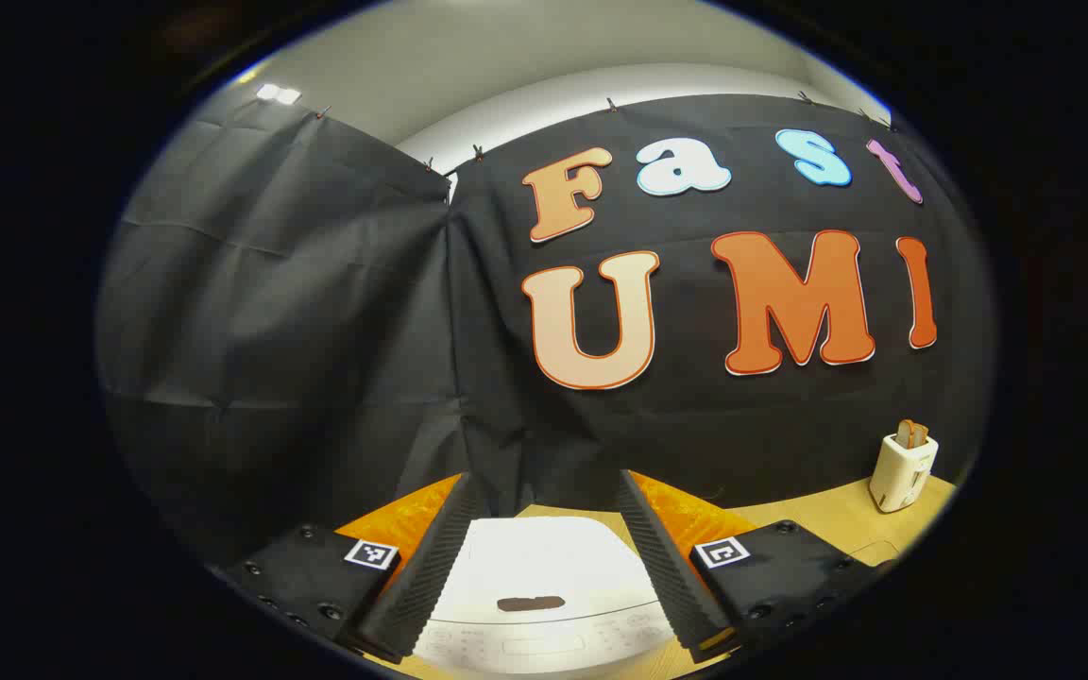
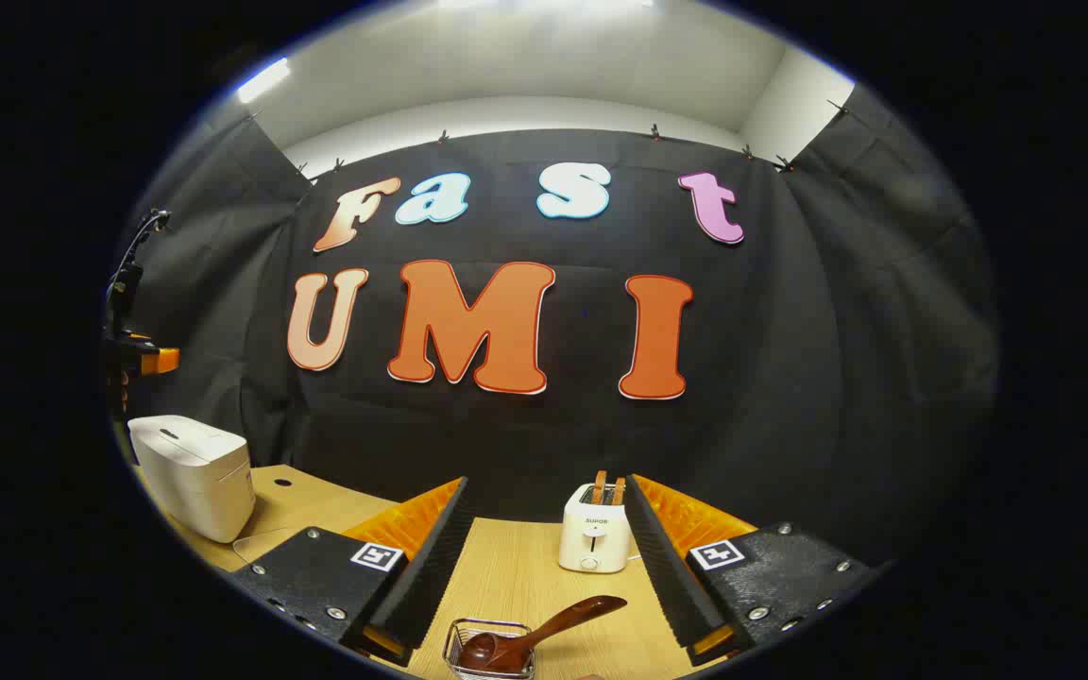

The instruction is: Close the left gripper, press the button to open the rice cooker; take a wooden spoon from the chopstick holder with the right hand, scoop a spoonful of rice and pour it into the rice cooker, then put the wooden spoon back into the chopstick holder.

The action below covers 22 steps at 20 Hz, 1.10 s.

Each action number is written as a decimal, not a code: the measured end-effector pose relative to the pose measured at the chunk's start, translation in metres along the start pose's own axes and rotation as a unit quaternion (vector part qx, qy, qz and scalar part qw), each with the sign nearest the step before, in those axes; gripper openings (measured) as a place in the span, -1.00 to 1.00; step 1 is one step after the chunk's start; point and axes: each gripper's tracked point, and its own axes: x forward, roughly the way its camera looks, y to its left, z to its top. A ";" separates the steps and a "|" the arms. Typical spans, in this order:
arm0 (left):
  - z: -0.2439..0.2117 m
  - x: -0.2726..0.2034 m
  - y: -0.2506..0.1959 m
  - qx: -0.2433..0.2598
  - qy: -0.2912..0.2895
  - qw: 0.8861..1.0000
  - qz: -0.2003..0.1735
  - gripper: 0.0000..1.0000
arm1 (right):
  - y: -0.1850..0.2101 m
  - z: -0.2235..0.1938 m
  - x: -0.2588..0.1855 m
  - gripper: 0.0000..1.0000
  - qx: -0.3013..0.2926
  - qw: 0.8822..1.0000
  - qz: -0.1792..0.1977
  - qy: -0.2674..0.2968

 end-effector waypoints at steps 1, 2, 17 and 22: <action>0.000 0.000 0.000 0.001 0.001 1.000 0.000 0.93 | -0.001 -0.001 0.001 0.89 0.000 1.000 0.000 0.000; -0.001 0.000 0.000 0.003 0.001 1.000 -0.001 0.96 | -0.002 -0.001 0.001 0.89 0.000 1.000 -0.001 0.001; 0.014 0.000 -0.012 0.008 -0.014 1.000 -0.013 0.96 | -0.019 0.002 0.002 0.89 0.008 1.000 -0.014 -0.001; 0.021 -0.002 -0.016 -0.002 -0.016 0.999 -0.029 0.96 | -0.027 0.000 -0.011 0.89 0.016 1.000 -0.025 0.007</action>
